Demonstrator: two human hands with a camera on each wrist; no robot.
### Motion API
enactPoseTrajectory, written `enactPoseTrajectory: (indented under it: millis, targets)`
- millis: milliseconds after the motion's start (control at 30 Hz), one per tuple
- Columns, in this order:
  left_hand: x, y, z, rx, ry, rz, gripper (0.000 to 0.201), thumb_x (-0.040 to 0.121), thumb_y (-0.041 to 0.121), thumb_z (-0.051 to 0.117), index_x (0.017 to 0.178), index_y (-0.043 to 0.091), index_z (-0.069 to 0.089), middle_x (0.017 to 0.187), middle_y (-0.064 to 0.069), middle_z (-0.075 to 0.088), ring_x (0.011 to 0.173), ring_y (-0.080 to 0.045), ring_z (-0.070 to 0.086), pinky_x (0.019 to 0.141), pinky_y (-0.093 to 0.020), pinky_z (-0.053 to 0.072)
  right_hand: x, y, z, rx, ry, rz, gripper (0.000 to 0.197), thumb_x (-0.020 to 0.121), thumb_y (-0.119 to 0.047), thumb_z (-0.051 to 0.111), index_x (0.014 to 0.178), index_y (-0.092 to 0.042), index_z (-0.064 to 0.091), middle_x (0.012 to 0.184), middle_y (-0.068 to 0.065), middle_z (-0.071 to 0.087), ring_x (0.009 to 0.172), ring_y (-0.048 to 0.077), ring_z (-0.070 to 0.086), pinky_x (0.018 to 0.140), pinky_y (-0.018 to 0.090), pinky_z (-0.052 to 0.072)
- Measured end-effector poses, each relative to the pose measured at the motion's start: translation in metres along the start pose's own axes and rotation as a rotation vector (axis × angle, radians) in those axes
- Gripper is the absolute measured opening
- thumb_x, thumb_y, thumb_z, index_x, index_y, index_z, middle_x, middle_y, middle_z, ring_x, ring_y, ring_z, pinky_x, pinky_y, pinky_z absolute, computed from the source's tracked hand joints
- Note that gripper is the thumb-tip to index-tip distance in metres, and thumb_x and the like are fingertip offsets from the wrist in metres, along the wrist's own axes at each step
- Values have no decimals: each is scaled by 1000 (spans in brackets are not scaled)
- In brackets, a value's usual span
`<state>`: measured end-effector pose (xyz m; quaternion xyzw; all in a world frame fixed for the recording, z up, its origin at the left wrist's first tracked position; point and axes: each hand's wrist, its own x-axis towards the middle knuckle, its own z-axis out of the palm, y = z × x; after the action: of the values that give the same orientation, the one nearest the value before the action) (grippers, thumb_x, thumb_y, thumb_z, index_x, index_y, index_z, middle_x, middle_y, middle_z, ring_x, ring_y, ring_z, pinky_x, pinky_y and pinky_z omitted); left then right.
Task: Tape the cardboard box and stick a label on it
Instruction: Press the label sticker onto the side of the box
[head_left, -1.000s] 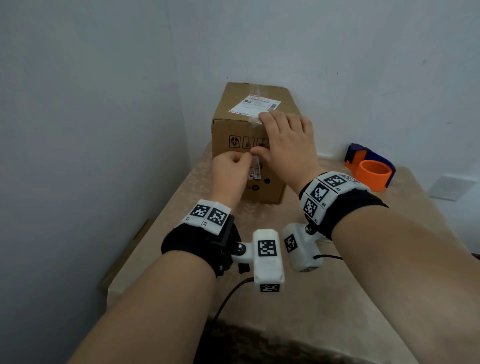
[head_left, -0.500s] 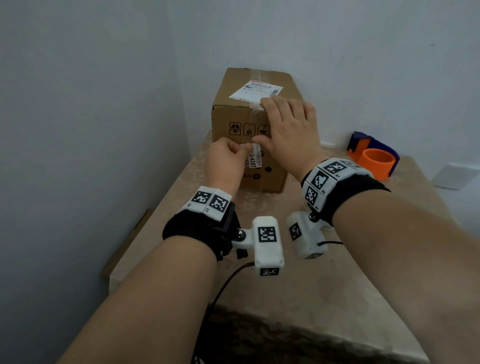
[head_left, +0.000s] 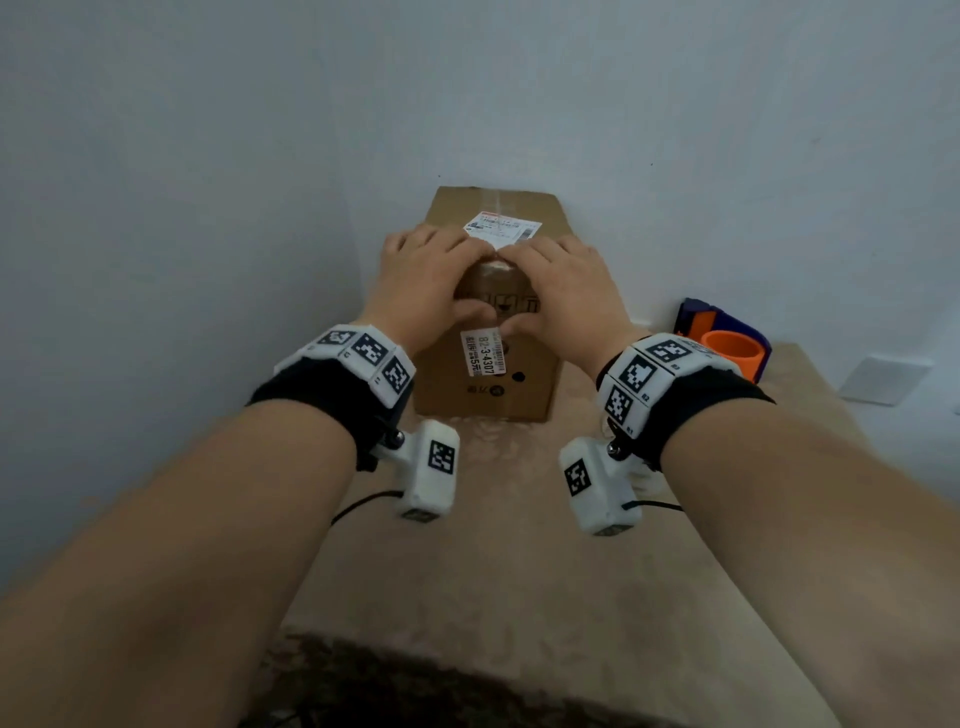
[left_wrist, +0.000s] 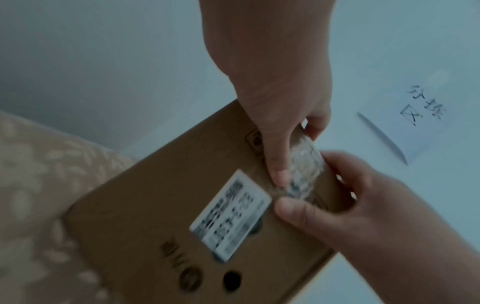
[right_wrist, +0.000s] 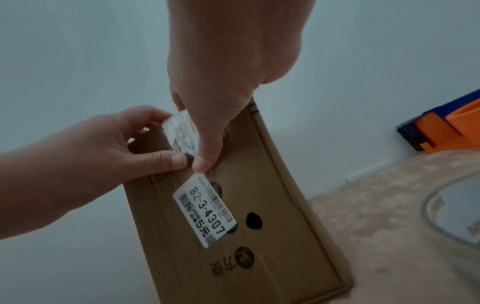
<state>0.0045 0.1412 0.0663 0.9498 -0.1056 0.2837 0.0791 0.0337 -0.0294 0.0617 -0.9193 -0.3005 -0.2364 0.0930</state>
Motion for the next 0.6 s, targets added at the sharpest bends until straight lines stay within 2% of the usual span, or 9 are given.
enactPoseTrajectory:
  millis: [100, 200, 300, 367, 400, 467, 533, 600]
  targets:
    - [11, -9, -2, -216, -20, -6, 39, 80, 43, 67, 112, 20, 68, 113, -3, 63, 109, -26, 51, 96, -41, 36, 6, 5, 1, 102, 16, 0, 59, 74, -40, 71, 128, -21, 55, 126, 3, 62, 113, 26, 49, 96, 36, 36]
    - [12, -8, 1, -362, 28, -39, 29, 87, 36, 60, 103, 15, 72, 103, -6, 65, 98, -22, 54, 88, -38, 42, 13, 10, 1, 181, 6, 1, 46, 81, -39, 65, 124, -22, 61, 121, 3, 67, 110, 27, 52, 93, 35, 38]
    - [13, -3, -3, -398, 66, -96, 34, 95, 34, 50, 95, 6, 69, 92, -8, 63, 85, -16, 52, 78, -30, 40, 13, 10, -1, 270, 44, -20, 34, 86, -34, 59, 115, -20, 68, 106, 5, 73, 98, 29, 60, 88, 36, 44]
    - [13, -3, -3, -289, 28, -22, 42, 90, 48, 48, 103, 12, 65, 100, -5, 63, 94, -18, 55, 86, -35, 42, 12, 10, -6, 339, 40, -42, 30, 89, -31, 55, 113, -18, 69, 99, 5, 74, 91, 25, 62, 84, 34, 46]
    - [11, -4, -3, -166, -32, 36, 53, 84, 59, 50, 115, 18, 61, 114, -3, 62, 106, -21, 54, 94, -39, 39, 11, 11, -7, 353, 7, -50, 32, 87, -31, 58, 115, -18, 66, 103, 5, 72, 94, 23, 62, 86, 33, 46]
    - [4, -3, 2, 97, -162, 115, 85, 71, 70, 56, 138, 21, 41, 142, -1, 47, 128, -24, 42, 106, -43, 27, 7, 11, -7, 209, -73, -63, 59, 75, -40, 71, 128, -20, 53, 122, 2, 63, 111, 21, 56, 99, 37, 43]
    - [-2, -1, 9, 225, -162, 125, 99, 67, 67, 64, 145, 19, 28, 150, -2, 36, 135, -26, 33, 108, -42, 22, 1, 9, 0, -15, -100, -58, 90, 63, -48, 77, 138, -17, 38, 139, 6, 49, 128, 25, 45, 110, 41, 34]
    - [-4, 3, 13, 241, -114, 106, 96, 68, 61, 68, 144, 16, 30, 149, -3, 37, 134, -26, 33, 107, -41, 22, -4, 2, 5, -96, -55, -13, 98, 59, -50, 79, 138, -14, 34, 141, 8, 44, 131, 27, 40, 111, 41, 29]
